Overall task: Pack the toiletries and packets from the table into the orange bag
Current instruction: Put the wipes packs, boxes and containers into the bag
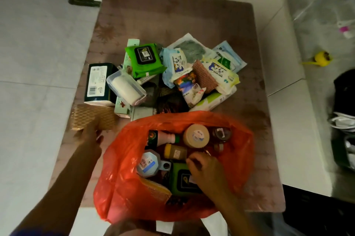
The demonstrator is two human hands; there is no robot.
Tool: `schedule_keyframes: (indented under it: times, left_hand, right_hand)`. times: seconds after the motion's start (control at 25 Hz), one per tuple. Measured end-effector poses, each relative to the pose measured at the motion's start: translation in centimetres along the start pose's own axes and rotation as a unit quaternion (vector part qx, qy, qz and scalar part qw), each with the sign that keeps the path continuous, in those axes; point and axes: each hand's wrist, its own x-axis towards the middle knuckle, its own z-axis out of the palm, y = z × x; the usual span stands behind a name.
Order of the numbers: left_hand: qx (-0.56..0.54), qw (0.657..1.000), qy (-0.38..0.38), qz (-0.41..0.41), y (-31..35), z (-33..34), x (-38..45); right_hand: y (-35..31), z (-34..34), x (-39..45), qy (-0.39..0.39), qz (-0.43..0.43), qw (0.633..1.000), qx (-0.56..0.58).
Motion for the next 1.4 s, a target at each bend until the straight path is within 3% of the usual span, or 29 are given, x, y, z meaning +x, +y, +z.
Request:
schedule_keyframes:
  times: [0.08, 0.16, 0.24, 0.32, 0.4, 0.48, 0.52, 0.6, 0.76, 0.88, 1.04, 1.12, 1.24, 1.32, 1.4]
  left_hand:
    - [0.023, 0.992, 0.032, 0.116, 1.5, -2.6, -3.3]
    - [0.140, 0.960, 0.035, 0.239, 2.8, -5.1, -8.0]
    - [0.218, 0.929, -0.047, 0.294, 2.2, -4.7, -11.9]
    - [0.279, 0.894, -0.205, 0.285, -0.1, -2.1, -13.9]
    - [0.371, 0.833, -0.344, 0.224, -3.5, 1.5, -14.0]
    - [0.461, 0.769, -0.391, 0.208, -7.7, 4.4, -12.4]
    - [0.505, 0.737, -0.389, 0.224, -9.4, 5.5, -11.8]
    - [0.563, 0.691, -0.384, 0.243, -12.0, 7.2, -11.1]
    - [0.551, 0.689, -0.449, 0.141, -15.1, 9.3, -11.8]
    - [0.598, 0.664, -0.369, 0.254, -16.2, 10.8, -14.2]
    - [0.476, 0.752, -0.302, 0.341, -12.2, 11.6, -15.8]
    - [0.425, 0.765, -0.238, 0.422, -8.6, 12.3, -14.4]
    - [0.449, 0.727, -0.155, 0.496, -4.6, 14.3, -9.2]
    - [0.552, 0.670, -0.138, 0.477, -3.6, 15.9, -5.7]
    - [0.647, 0.636, -0.180, 0.379, -3.5, 17.4, -3.6]
  right_hand:
    - [0.7, -0.6, -0.3, -0.024, 0.021, 0.999, 0.007]
    - [2.2, -0.9, -0.6, -0.038, 0.037, 0.998, -0.034]
    - [3.4, -1.1, -0.9, -0.014, 0.028, 0.992, -0.126]
    - [3.5, -2.1, -1.2, 0.037, 0.038, 0.981, -0.189]
    - [4.2, -3.8, -1.2, 0.059, 0.106, 0.967, -0.223]
    - [5.7, -5.5, -1.4, 0.023, 0.168, 0.959, -0.227]
    - [6.0, -6.4, -1.7, 0.013, 0.184, 0.966, -0.179]
    - [5.5, -8.4, -2.7, 0.080, 0.212, 0.974, -0.027]
    - [3.5, -12.7, -3.7, 0.223, 0.243, 0.913, 0.239]
    - [2.3, -13.8, -3.9, 0.238, 0.212, 0.891, 0.324]
    - [1.5, -12.5, -2.9, 0.161, 0.158, 0.928, 0.295]
    - [0.7, -11.3, -1.9, 0.119, 0.096, 0.966, 0.206]
    - [0.7, -9.2, -0.2, 0.063, -0.012, 0.998, -0.022]
    - [0.8, -8.8, 0.3, 0.040, 0.046, 0.998, 0.001]
    - [1.5, -8.6, -0.1, 0.057, 0.107, 0.991, 0.053]
